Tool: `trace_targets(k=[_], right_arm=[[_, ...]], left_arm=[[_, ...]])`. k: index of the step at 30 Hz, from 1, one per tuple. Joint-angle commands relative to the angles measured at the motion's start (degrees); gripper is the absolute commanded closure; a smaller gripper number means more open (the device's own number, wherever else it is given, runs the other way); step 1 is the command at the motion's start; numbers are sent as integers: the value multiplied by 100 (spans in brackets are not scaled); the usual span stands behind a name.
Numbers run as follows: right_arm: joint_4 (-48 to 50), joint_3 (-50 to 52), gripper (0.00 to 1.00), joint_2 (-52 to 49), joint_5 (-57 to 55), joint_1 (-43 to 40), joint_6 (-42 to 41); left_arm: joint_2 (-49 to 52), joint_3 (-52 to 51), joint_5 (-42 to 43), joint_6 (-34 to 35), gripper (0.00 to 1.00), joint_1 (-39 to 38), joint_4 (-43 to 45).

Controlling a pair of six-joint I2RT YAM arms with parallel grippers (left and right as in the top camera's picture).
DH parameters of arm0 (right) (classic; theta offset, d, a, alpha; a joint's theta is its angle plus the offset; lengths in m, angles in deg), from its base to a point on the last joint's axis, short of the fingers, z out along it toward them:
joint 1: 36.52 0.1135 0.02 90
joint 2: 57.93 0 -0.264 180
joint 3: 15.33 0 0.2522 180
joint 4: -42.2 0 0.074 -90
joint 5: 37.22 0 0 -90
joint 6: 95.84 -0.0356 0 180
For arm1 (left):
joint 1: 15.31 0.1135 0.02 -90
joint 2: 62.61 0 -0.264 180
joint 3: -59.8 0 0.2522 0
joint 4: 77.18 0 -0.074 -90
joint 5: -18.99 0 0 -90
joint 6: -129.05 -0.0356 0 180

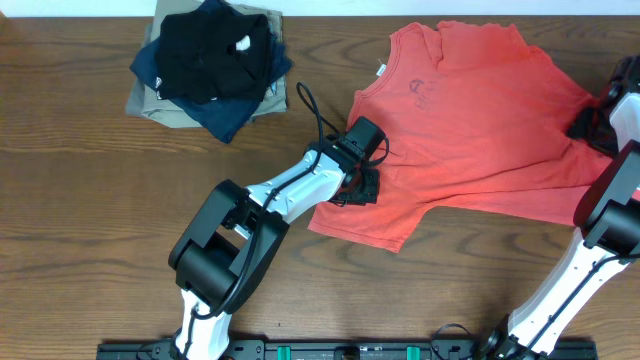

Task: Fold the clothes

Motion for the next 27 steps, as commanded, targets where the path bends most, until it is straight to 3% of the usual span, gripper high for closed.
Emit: trace_targets(k=[1, 2, 9, 19, 27], right_arm=[[-114, -44, 5, -98, 188, 94, 13], [-146, -74, 1, -96, 186, 94, 13], [-457, -450, 1, -83, 190, 94, 13], [-651, -634, 1, -83, 208, 162, 13], [-688, -634, 1, -83, 566, 234, 13]], left_arm=[[442, -37, -28, 101, 93, 2, -120], [459, -37, -44, 221, 93, 20, -216], [446, -37, -553, 1257, 94, 398, -1467], [70, -37, -1364, 1309, 94, 1152, -2868], [-1113, -37, -2564, 1792, 94, 1578, -3856]])
